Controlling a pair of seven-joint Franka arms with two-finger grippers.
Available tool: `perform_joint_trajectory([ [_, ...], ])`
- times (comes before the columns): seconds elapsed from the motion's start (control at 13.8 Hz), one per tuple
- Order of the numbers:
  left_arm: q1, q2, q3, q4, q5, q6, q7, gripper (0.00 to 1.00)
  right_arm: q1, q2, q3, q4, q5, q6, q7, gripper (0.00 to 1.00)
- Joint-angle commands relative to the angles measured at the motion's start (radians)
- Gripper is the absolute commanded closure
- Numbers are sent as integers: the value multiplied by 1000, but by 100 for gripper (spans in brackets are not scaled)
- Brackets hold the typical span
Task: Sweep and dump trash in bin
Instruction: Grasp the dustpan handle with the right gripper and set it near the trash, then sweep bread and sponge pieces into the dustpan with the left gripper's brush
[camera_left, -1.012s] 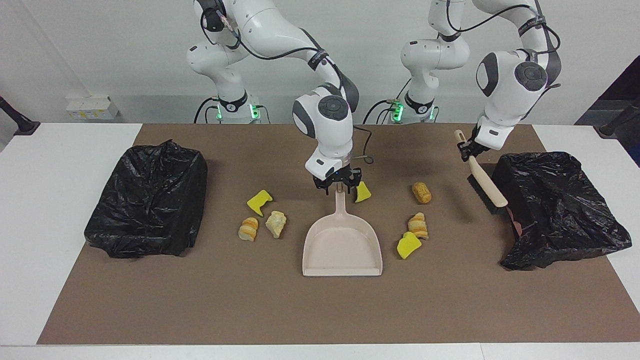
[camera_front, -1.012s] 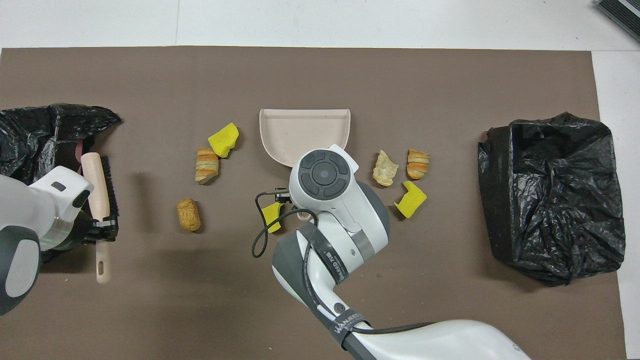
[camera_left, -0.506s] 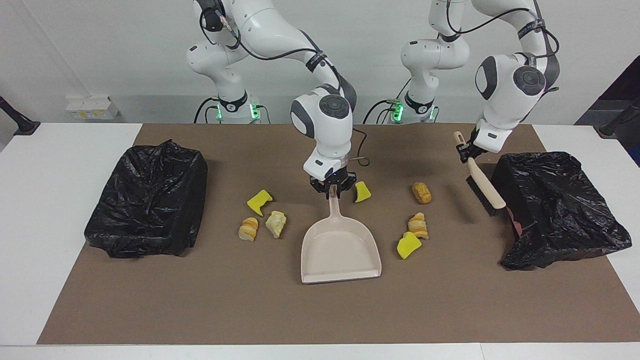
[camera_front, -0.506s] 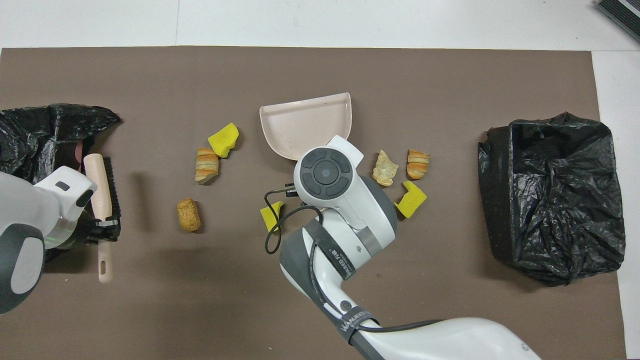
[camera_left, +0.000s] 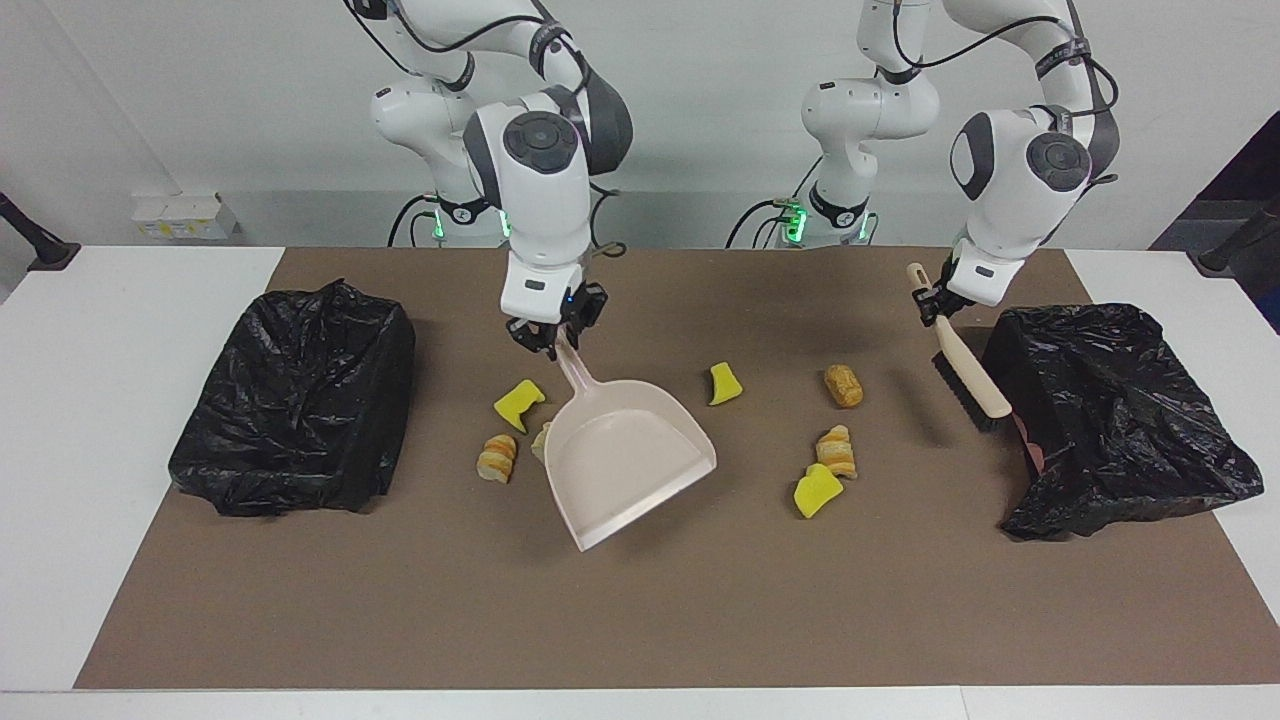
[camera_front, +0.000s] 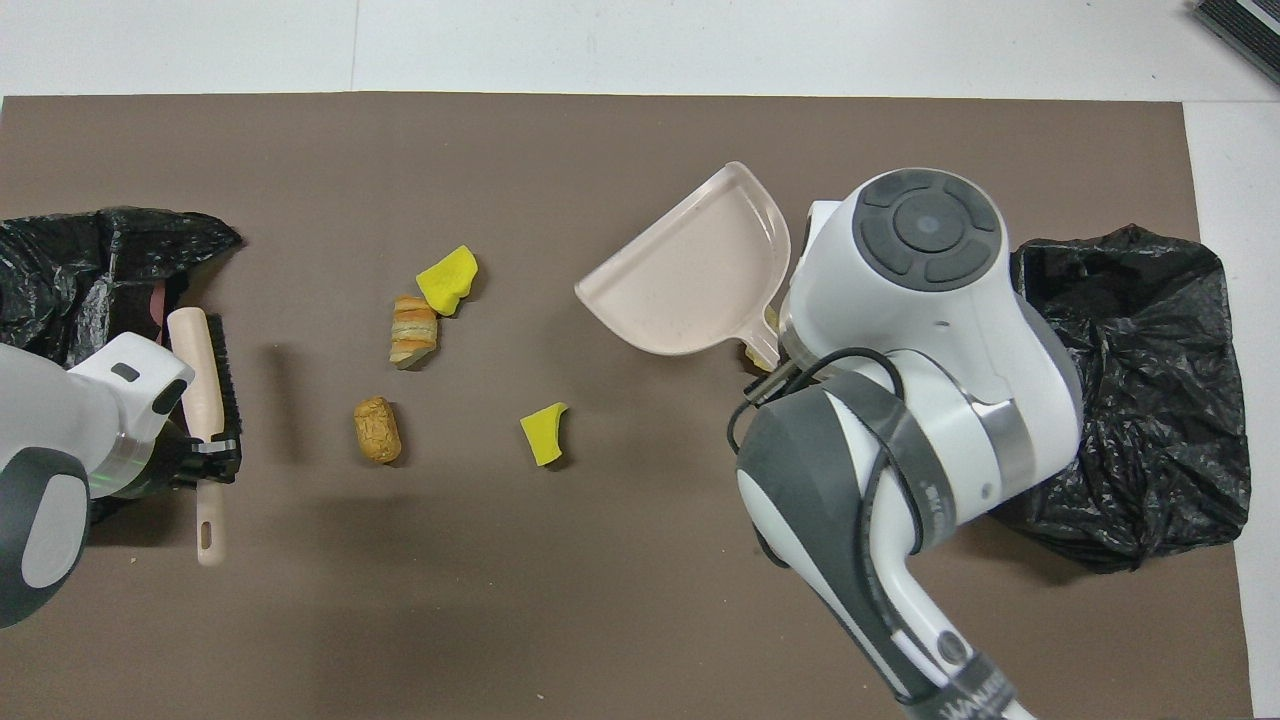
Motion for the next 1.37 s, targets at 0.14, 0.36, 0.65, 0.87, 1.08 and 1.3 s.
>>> perform_joint_trajectory([
  [0.14,10,-11,-13,-31,4,21,2,100,-20,-135,12,-267,2,55,-462,100],
  [0.36,-3,9,-13,-68,-2,92,-4,100,30,-121,18,-319,2,113,-465,100],
  [0.65,-59,154,-19,-63,-13,266,12,100,63,-116,18,-379,2,191,-453,100],
  [0.87,-105,228,-22,-48,-33,373,76,100,99,-89,18,-404,2,269,-360,100],
  [1.08,-172,227,-22,-46,-65,364,221,100,115,-63,18,-402,2,317,-306,100],
  [1.3,-247,216,-22,-46,-67,324,287,100,118,-60,20,-404,2,328,-280,100],
])
